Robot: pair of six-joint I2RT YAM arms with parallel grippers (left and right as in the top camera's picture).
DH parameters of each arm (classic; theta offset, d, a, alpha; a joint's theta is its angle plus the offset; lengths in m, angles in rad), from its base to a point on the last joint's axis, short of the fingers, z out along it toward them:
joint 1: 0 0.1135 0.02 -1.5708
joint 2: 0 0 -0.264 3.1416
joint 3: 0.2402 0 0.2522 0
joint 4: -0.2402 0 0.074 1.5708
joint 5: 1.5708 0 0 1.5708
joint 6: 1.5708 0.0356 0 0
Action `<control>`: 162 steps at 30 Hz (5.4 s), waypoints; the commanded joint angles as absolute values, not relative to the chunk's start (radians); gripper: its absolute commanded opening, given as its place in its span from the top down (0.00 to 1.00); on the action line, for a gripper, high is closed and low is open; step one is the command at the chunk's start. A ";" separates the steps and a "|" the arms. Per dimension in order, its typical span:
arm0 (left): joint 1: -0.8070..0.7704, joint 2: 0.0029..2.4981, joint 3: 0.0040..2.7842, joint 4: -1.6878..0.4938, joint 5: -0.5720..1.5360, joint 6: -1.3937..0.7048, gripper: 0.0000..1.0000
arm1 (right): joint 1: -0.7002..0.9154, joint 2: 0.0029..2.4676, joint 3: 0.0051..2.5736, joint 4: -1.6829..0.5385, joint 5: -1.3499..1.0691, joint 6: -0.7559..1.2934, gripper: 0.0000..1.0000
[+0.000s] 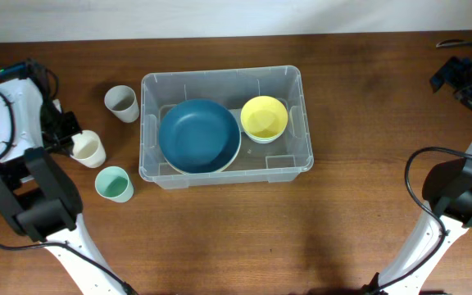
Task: Pack container
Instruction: 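Grasp the white cup rim with the left gripper and lift, then carry the white cup right and lower it beside the yellow bowl, then open the left gripper and retract it to the left, then move the left gripper to the grey-white cup and grasp its rim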
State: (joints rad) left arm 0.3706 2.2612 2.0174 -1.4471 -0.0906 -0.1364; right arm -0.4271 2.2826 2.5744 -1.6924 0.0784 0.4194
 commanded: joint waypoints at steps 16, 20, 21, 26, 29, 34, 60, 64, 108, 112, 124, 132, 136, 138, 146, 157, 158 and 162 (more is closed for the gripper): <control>0.427 2.223 2.140 -1.428 -0.021 -0.142 0.99 | -0.432 2.280 2.568 -1.695 0.080 0.427 0.01; 0.448 2.151 2.330 -1.463 0.048 -0.146 0.99 | -0.432 2.280 2.568 -1.695 0.080 0.427 0.01; 0.448 2.127 2.381 -1.473 0.071 -0.146 0.99 | -0.432 2.280 2.568 -1.695 0.080 0.427 0.01; 0.406 1.988 2.575 -1.503 0.180 -0.145 0.99 | -0.432 2.280 2.568 -1.695 0.080 0.427 0.01; 0.306 1.890 2.597 -1.503 0.179 -0.137 0.99 | -0.432 2.280 2.568 -1.695 0.080 0.427 0.01; 0.054 1.823 2.597 -1.530 0.179 -0.138 0.99 | -0.432 2.280 2.568 -1.695 0.080 0.427 0.01; -0.619 2.340 2.474 -1.563 0.108 -0.191 0.99 | -0.432 2.280 2.568 -1.695 0.080 0.427 0.01; -0.619 2.365 2.468 -1.560 0.105 -0.190 0.99 | -0.432 2.280 2.568 -1.695 0.080 0.427 0.01; -0.580 2.412 2.362 -1.468 -0.006 -0.229 0.44 | -0.432 2.280 2.568 -1.695 0.080 0.427 0.00; -0.580 2.412 2.407 -1.488 -0.010 -0.186 0.40 | -0.432 2.280 2.568 -1.695 0.080 0.427 0.01; -0.486 2.391 2.924 -1.688 -0.211 -0.252 0.01 | -0.432 2.280 2.568 -1.695 0.080 0.427 0.01; -0.128 2.306 2.938 -1.688 -0.134 -0.303 0.01 | -0.432 2.280 2.568 -1.695 0.080 0.427 0.01; 0.006 2.325 2.885 -1.688 0.000 -0.303 0.01 | -0.432 2.280 2.568 -1.695 0.080 0.427 0.01; 0.059 2.338 2.851 -1.684 -0.008 -0.326 0.01 | -0.432 2.280 2.568 -1.695 0.080 0.427 0.01; 0.183 2.360 2.701 -1.593 0.002 -0.321 0.01 | -0.432 2.280 2.568 -1.695 0.080 0.427 0.01; 0.188 2.360 2.400 -1.357 0.023 -0.295 0.01 | -0.432 2.280 2.568 -1.695 0.080 0.427 0.01; 0.189 2.360 2.379 -1.340 0.023 -0.295 0.01 | -0.432 2.280 2.568 -1.694 0.080 0.427 0.01; 0.202 2.361 2.310 -1.291 0.023 -0.299 0.01 | -0.432 2.280 2.568 -1.695 0.080 0.427 0.01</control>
State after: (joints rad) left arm 0.1860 2.3489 2.3539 -1.3148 0.0124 -0.3103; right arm -0.4271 2.2826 2.5736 -1.6928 0.0784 0.4191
